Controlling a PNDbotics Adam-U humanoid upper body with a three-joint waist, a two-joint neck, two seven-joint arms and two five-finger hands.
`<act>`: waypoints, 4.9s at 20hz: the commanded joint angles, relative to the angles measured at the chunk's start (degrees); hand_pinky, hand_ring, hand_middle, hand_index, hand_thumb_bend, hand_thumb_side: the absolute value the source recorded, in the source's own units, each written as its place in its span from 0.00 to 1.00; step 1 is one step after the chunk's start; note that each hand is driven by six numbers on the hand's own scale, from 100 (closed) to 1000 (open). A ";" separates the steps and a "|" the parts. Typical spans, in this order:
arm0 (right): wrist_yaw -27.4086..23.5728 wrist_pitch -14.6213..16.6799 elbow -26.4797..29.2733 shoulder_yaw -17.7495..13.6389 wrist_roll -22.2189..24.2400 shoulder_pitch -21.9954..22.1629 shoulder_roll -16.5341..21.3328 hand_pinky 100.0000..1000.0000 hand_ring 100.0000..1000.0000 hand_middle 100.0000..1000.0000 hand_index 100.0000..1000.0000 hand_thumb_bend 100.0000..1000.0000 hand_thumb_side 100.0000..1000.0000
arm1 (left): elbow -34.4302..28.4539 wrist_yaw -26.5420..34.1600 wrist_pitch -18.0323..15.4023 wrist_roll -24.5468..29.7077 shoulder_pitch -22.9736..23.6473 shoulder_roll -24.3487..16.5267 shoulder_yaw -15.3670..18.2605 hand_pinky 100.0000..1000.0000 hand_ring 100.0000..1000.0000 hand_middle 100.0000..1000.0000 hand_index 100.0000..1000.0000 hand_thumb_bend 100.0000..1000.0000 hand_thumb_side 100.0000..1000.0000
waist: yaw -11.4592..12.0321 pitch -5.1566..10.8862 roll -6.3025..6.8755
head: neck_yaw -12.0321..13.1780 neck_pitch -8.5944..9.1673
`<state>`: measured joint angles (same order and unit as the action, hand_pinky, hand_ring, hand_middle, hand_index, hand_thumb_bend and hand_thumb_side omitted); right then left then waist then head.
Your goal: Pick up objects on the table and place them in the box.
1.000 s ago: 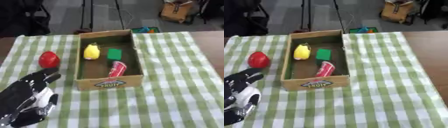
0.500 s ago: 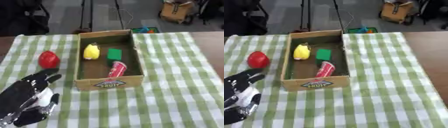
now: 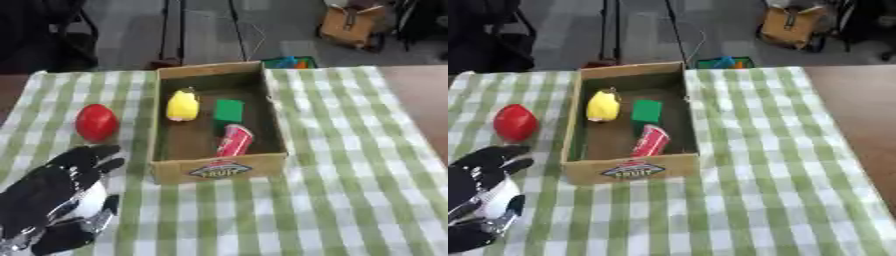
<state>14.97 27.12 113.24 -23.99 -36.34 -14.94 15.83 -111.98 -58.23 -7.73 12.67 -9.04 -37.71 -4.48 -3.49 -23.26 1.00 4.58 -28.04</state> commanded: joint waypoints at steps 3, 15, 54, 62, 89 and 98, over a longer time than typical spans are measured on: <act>-0.39 0.16 1.35 -0.45 -0.40 -0.31 0.72 0.50 0.48 0.45 0.51 0.00 0.71 | -1.39 -3.18 0.14 -0.05 -0.28 -0.95 1.63 1.00 1.00 1.00 1.00 0.00 0.90 | 0.13 0.89 -0.04 | 0.13 0.89; -0.39 0.14 1.35 -0.56 -0.64 -0.26 0.71 0.50 0.48 0.45 0.51 0.00 0.71 | 1.38 -4.70 1.61 0.69 0.00 -1.03 2.58 1.00 1.00 1.00 1.00 0.00 0.97 | 0.21 0.63 -0.14 | 0.14 1.20; -0.54 -0.34 1.35 -0.72 -2.40 -0.27 0.51 0.50 0.48 0.43 0.50 0.00 0.67 | 10.03 5.44 -1.77 12.55 -1.72 -0.98 1.93 0.86 1.00 1.00 1.00 0.08 1.00 | -0.09 0.14 -0.39 | 0.39 1.67; -0.73 -0.68 1.35 -0.74 -3.01 -0.27 0.48 0.50 0.48 0.43 0.49 0.00 0.66 | 10.71 7.02 -1.08 15.91 -2.05 -1.03 2.13 0.86 1.00 1.00 1.00 0.28 1.00 | -0.27 0.09 -0.29 | 0.34 1.88; -0.98 -0.87 1.35 -0.95 -3.78 -0.33 0.44 0.50 0.48 0.41 0.48 0.00 0.64 | 12.53 -2.13 -1.33 9.81 -2.20 -0.55 1.87 0.39 0.85 1.00 1.00 0.09 0.60 | -0.16 -0.27 -0.40 | 0.11 2.12; -1.12 -1.01 1.35 -1.03 -4.45 -0.39 0.46 0.50 0.48 0.41 0.48 0.00 0.63 | 13.22 -1.84 -1.92 10.57 -2.24 -0.42 1.81 0.32 0.81 1.00 0.96 0.06 0.56 | -0.14 -0.34 -0.38 | -0.03 2.23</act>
<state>14.32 25.59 113.24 -24.53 -39.94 -15.06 15.39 -101.77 -59.28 -9.46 22.26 -12.34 -37.69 -1.90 -3.58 -24.05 0.96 4.61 -26.57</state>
